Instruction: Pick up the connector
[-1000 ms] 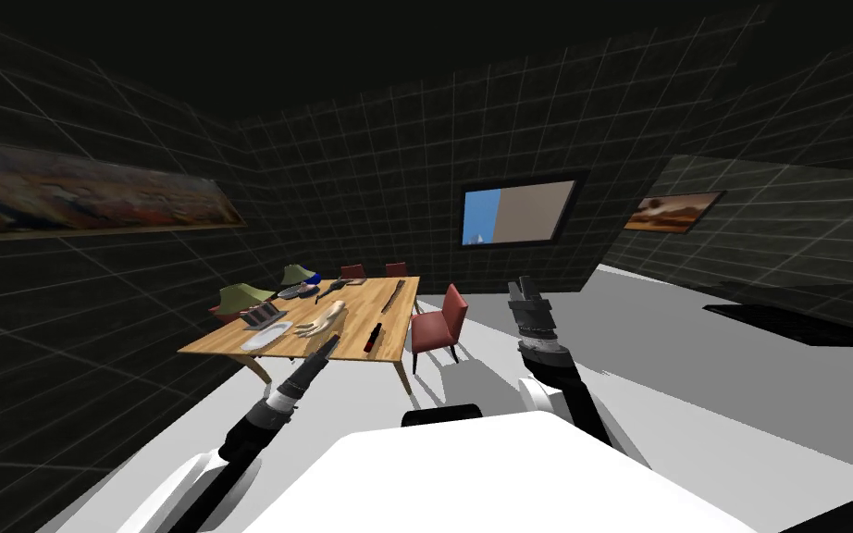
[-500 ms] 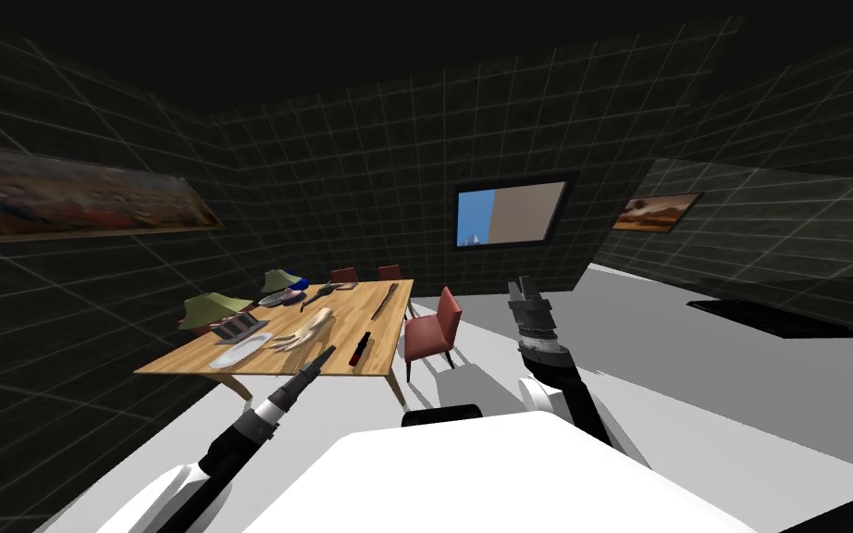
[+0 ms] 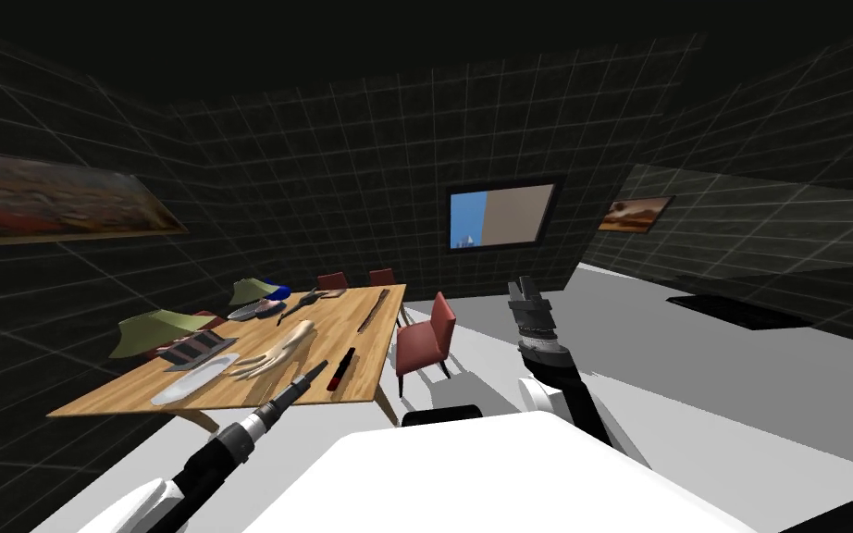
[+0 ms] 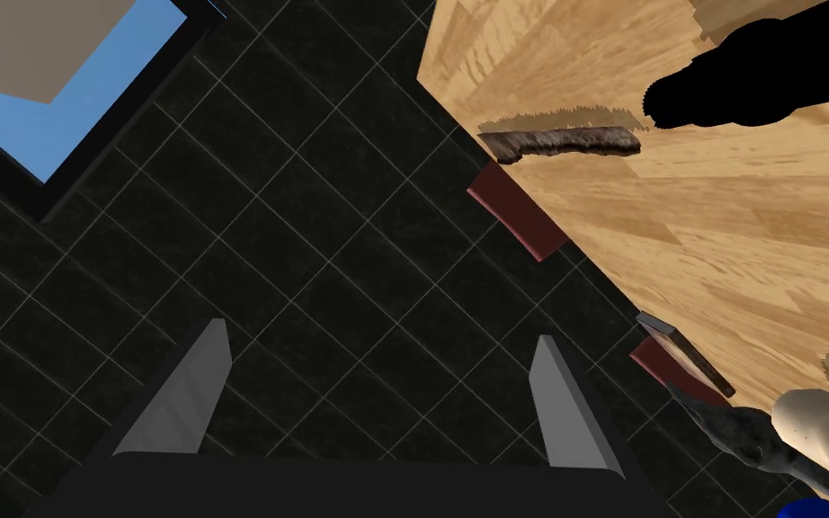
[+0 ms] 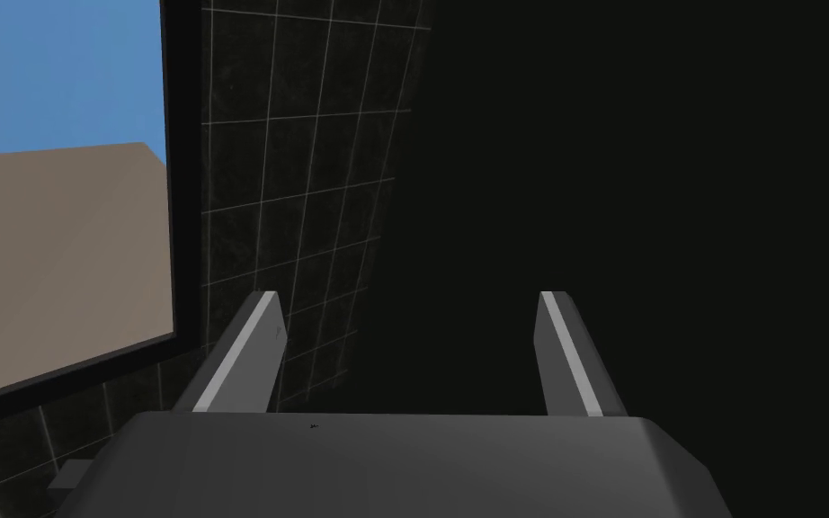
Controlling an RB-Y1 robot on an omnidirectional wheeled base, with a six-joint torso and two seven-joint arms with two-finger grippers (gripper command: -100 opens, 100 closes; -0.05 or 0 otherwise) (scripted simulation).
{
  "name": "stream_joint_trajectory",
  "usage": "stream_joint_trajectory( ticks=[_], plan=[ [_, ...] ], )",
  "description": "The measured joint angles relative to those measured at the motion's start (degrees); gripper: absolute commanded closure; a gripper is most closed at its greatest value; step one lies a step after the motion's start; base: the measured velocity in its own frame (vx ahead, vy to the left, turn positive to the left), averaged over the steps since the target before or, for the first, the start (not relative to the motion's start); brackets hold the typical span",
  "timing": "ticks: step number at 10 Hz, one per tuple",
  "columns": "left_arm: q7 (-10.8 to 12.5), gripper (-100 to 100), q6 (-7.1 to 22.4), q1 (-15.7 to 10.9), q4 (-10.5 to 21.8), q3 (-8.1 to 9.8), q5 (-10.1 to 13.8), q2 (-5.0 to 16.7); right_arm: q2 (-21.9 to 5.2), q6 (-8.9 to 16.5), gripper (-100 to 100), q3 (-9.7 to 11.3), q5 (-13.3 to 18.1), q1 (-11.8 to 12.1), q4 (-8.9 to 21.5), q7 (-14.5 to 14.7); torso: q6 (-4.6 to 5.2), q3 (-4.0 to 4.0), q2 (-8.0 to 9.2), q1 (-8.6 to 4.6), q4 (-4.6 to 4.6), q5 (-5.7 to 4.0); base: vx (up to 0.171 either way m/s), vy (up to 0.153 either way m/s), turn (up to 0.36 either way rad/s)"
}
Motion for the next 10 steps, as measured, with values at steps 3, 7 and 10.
stream_joint_trajectory(
  ticks=[3, 7, 10],
  plan=[
    [0.4, -100, 0.8, 0.9, 3.8, -0.44, -3.6, 2.3, 0.0, 0.0, 0, 0.0, 0.0, 0.0, 0.0, 0.0, 0.0, 0.03, 0.07, 0.1, 0.01, 0.03, 0.15, -0.026, -0.078],
    [-0.4, -100, 2.1, -0.1, 11.6, -2.87, -8.3, 4.6, 0.0, 0.0, 0, 0.0, 0.0, 0.0, 0.0, 0.0, 0.0, 0.0, 0.01, 0.16, 0.0, 0.06, 0.169, -0.001, -0.1],
    [-0.1, -100, 4.9, 1.8, 14.5, -5.5, -12.2, 6.0, 0.0, 0.0, 0, 0.0, 0.0, 0.0, 0.0, 0.0, -0.01, -0.01, 0.02, 0.28, -0.01, 0.09, 0.182, 0.034, -0.081]
  ],
)
